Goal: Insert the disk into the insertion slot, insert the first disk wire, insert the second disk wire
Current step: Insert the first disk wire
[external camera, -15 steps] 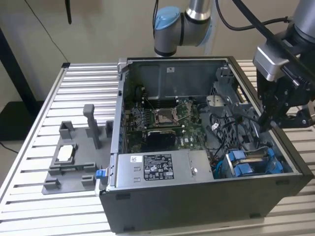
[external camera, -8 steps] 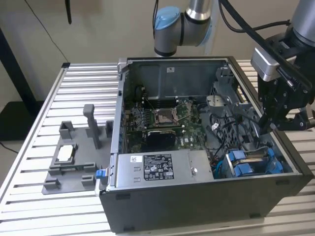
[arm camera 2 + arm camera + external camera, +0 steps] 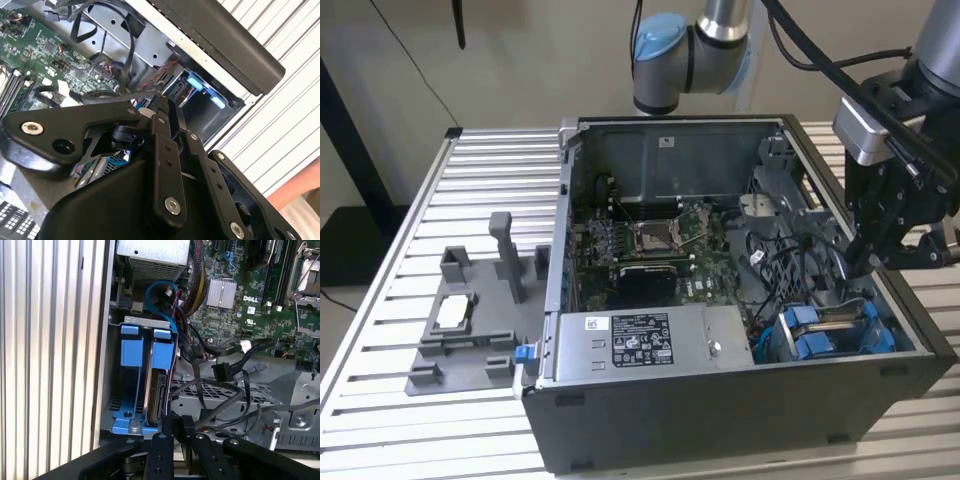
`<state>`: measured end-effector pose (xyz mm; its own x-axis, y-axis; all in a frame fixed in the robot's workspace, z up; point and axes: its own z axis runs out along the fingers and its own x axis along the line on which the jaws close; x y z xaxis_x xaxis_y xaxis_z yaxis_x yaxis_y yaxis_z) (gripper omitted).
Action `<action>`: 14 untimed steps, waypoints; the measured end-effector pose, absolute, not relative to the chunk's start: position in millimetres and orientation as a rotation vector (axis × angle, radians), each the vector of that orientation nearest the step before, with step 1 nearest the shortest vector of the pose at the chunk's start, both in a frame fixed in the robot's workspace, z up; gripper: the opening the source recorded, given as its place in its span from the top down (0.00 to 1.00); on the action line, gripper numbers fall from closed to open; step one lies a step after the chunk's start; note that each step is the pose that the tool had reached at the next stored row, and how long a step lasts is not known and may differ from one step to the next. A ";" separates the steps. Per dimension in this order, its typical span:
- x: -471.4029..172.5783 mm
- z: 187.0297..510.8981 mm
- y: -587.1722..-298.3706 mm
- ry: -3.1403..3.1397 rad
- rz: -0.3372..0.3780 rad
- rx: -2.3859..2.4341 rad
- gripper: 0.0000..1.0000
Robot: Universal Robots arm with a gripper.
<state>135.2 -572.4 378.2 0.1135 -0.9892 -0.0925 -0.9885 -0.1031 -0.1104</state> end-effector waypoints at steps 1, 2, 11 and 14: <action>135.7 377.4 -572.4 2.005 -0.005 -2.231 0.81; 136.2 376.8 -572.4 2.009 -0.003 -2.230 0.81; 136.7 365.5 -572.1 2.098 -0.001 -2.154 0.81; 136.7 362.4 -572.1 2.127 -0.001 -2.123 0.81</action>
